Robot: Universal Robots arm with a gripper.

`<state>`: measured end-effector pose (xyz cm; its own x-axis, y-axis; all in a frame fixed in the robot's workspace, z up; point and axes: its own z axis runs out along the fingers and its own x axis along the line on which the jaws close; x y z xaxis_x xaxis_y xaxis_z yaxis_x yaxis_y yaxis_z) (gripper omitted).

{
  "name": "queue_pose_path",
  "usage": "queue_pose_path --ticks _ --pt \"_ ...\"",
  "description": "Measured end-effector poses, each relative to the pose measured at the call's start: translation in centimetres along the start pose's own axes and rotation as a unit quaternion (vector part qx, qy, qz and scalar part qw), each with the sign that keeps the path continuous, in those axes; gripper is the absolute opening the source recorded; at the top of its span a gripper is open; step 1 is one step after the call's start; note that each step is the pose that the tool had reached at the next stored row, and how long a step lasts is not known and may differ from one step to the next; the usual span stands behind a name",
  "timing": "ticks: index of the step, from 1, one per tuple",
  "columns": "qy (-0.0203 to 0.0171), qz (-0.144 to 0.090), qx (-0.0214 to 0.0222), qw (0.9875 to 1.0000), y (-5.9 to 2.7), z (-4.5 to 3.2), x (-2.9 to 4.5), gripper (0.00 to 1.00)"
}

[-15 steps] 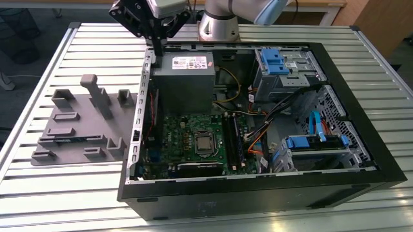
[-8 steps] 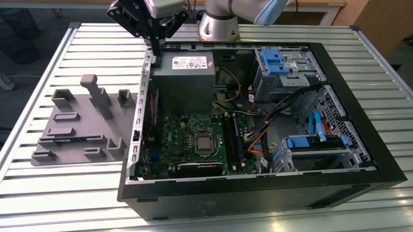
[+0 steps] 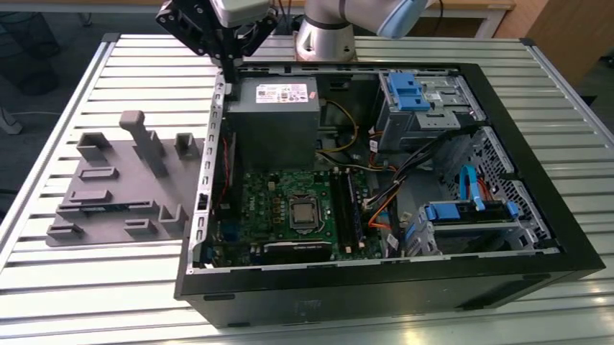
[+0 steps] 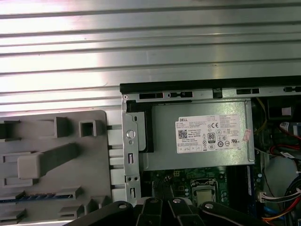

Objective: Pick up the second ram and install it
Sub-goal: 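Reach for the second ram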

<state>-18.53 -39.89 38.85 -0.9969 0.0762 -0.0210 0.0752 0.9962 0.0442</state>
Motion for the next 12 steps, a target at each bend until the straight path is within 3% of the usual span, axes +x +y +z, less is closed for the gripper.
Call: queue_pose_path --ticks 12 --pt "0.0 0.0 0.0 1.0 -0.04 -0.01 0.59 0.11"
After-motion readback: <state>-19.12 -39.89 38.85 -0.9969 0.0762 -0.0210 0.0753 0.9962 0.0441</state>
